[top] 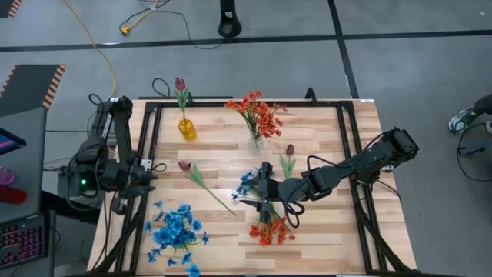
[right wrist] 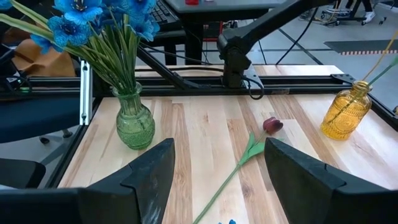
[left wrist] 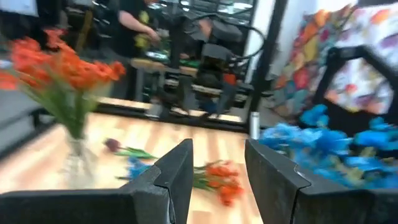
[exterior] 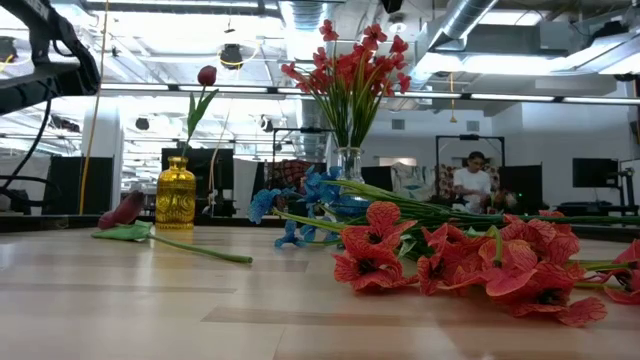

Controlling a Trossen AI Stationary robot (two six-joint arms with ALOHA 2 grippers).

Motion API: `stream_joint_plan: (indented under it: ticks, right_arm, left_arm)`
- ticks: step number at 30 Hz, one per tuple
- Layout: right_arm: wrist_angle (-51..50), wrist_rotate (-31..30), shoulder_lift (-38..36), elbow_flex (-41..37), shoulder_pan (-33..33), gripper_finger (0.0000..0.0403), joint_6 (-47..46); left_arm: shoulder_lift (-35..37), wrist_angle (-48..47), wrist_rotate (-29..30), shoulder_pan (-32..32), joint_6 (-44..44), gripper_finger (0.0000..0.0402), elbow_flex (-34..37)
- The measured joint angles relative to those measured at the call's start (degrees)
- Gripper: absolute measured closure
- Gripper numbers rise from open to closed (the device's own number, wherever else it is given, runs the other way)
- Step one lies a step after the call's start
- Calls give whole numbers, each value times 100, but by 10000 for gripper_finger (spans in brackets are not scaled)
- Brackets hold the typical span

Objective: Sort flowers into vase by color
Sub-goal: Put the right red flower into the yellow vase

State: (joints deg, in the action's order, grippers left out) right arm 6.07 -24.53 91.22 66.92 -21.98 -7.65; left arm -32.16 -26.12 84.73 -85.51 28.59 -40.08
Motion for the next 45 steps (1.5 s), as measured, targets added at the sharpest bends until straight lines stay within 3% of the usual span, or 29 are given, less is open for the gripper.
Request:
stream_joint_plan:
  ticks: [6,10,14,20,28,37,45]
  right_arm:
    - [-22,-75,0,0,0,127,-193]
    - [-99,-160,0,0,0,127,-341]
    - [-144,-163,2,0,8,127,-435]
    - [-145,-166,0,0,33,127,-453]
    - [-283,-168,0,0,37,127,-631]
    - [-1721,-414,2,0,37,127,-1986]
    - [-3417,-410,2,-1,36,127,-3860]
  left_arm:
    - [0,12,532,32,-241,270,-68]
    - [-28,16,448,157,-182,270,-70]
    - [10,31,66,721,-67,270,-70]
    - [-124,216,-1327,2245,-180,270,-70]
    - [-308,1390,-3600,4480,-1492,270,-70]
    - [-420,1443,-5853,6460,-1586,270,-70]
    - [-851,1441,-6935,7437,-1593,270,-70]
